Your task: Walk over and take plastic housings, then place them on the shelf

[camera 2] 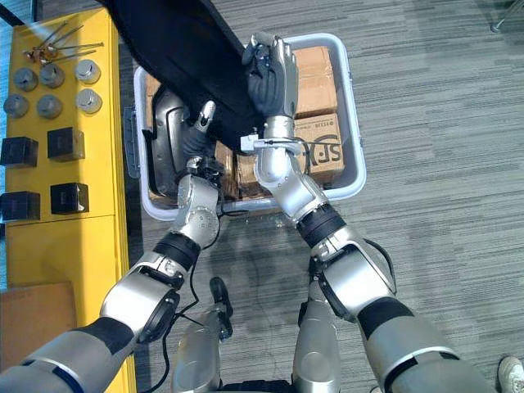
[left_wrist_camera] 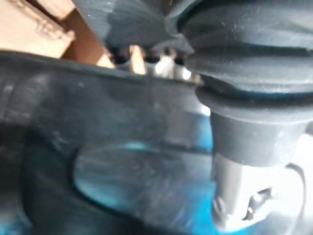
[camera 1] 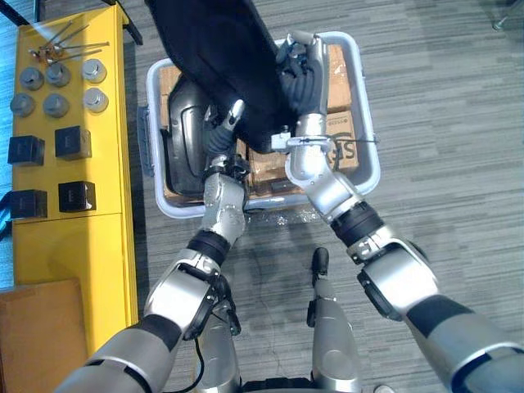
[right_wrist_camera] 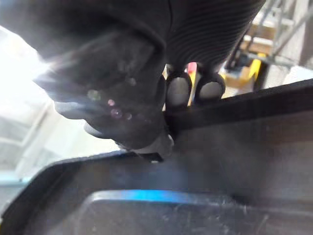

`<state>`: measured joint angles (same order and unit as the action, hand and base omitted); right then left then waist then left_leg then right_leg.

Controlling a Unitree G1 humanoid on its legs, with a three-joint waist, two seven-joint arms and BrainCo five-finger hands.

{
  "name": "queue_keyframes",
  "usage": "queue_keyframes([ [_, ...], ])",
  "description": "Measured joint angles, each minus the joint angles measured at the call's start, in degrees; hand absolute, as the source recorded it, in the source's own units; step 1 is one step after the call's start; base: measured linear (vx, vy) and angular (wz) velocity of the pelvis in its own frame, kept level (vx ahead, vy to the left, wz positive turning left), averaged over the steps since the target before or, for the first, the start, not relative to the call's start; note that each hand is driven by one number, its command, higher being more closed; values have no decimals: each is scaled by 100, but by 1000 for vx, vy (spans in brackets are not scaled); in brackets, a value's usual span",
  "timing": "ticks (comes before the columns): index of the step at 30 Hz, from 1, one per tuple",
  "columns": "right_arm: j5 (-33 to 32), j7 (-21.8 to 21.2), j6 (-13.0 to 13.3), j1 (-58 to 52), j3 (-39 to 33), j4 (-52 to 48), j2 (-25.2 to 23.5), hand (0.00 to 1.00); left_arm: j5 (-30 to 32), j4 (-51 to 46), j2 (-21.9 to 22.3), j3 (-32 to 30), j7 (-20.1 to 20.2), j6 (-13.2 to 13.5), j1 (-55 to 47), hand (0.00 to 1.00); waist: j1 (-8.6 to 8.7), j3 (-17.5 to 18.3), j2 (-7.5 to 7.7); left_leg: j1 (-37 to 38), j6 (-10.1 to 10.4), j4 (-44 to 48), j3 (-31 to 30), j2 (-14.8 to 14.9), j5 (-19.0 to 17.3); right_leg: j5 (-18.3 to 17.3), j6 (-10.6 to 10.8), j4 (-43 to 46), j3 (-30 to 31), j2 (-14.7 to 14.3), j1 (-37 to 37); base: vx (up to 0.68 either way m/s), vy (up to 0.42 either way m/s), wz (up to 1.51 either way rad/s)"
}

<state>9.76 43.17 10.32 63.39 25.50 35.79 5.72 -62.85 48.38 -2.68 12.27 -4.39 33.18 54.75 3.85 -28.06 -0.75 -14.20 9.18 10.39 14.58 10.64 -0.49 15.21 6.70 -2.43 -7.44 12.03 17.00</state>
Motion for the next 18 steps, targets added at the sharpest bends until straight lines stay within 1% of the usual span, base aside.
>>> queue_keyframes([
  [2, -20, -69, 11, -110, -5, -189, -100, 100, -32, 0, 85, -141, -12, 210, 0, 100, 0, -7, -13, -11, -3, 15, 0, 0, -11, 1, 1, 0, -1, 4, 1, 1, 17, -1],
  [6, -170, -130, 6, -259, -9, -419, -131, 100, -11, -41, 95, -207, -139, 381, 0, 100, 0, -7, -13, -20, -3, 18, 2, -1, -15, 0, 1, 0, -2, 4, 2, 0, 0, 0],
  [11, -275, -203, -6, -581, -117, -872, -140, 100, 106, -230, 90, -301, -152, 386, 0, 100, 6, -7, -15, -26, -3, 19, 16, 0, -17, 0, 1, 0, 4, 5, 19, 0, 0, 0],
  [15, -339, -204, -50, -618, -131, -940, -140, 100, 102, -233, 90, -309, -119, 380, -1, 100, 14, -10, -20, -26, -3, 19, 26, 0, -17, 0, 1, 0, 14, 5, 27, 0, 0, 0],
  [18, -337, -207, -109, -689, -133, -1072, -140, 100, 80, -234, 75, -319, 38, 385, -22, 100, 13, -10, -21, -25, -3, 19, 28, -1, -17, 0, 1, 0, 16, 5, 27, 0, 0, 0],
])
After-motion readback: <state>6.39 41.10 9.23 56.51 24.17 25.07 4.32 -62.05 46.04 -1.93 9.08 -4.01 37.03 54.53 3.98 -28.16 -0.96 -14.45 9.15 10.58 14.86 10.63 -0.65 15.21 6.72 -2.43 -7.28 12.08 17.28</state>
